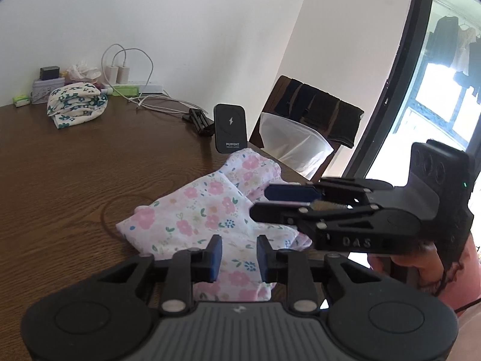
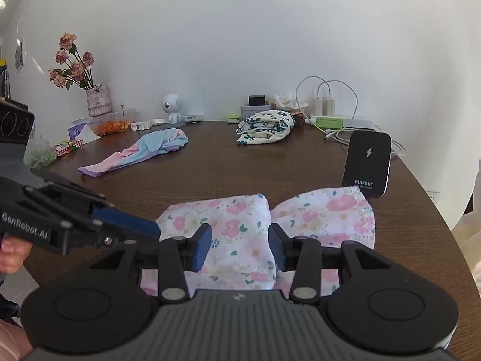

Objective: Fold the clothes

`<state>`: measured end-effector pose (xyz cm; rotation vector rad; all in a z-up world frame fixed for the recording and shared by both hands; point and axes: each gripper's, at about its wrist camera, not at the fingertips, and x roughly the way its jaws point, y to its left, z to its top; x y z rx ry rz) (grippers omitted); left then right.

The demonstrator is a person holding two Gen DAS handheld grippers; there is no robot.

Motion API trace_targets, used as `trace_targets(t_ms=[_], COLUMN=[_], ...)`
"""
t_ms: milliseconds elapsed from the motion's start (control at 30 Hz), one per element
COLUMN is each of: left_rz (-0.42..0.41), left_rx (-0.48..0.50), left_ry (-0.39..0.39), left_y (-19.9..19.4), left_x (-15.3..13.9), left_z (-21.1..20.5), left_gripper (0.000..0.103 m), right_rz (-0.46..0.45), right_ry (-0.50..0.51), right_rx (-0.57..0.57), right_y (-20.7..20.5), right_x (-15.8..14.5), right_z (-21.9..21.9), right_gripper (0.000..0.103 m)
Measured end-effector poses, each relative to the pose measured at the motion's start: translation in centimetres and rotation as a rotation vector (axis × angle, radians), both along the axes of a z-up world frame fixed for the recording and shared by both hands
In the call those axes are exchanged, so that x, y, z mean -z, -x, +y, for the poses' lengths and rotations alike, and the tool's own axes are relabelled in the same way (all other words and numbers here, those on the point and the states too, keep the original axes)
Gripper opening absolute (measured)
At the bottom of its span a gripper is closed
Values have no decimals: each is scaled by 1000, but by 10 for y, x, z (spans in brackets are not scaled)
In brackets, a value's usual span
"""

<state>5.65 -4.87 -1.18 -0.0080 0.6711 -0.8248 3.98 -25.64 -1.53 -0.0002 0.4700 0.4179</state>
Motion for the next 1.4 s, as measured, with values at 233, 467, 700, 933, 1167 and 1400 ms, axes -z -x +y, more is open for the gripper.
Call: trace_targets(t_ms=[233,467,700,933,1167,1400], left_rz=[35,89,1,-92,-24,14], left_rx=[-10,-15,-39,-158,-238,-304], left_ry=[-43,-29,60,151,179,226], left_y=[8,0,14,32,38,39], left_x=[19,36,12,-13,3,7], left_z=[-5,-1,16,44,60,80], left_gripper=[10,9,45,95,102,103], right_rz=[94,180,108,0,-19,-21], right_ry=[70,67,-28,-55,-22,78], right_rx=[-60,-55,-55,-50,-4,-53], right_y=[-56,-65,-43,1,35,45], right_x=[2,27,5,-21,-8,1], right_z=[16,17,4,-4,3,28], right_gripper=[21,20,42,97,103,103])
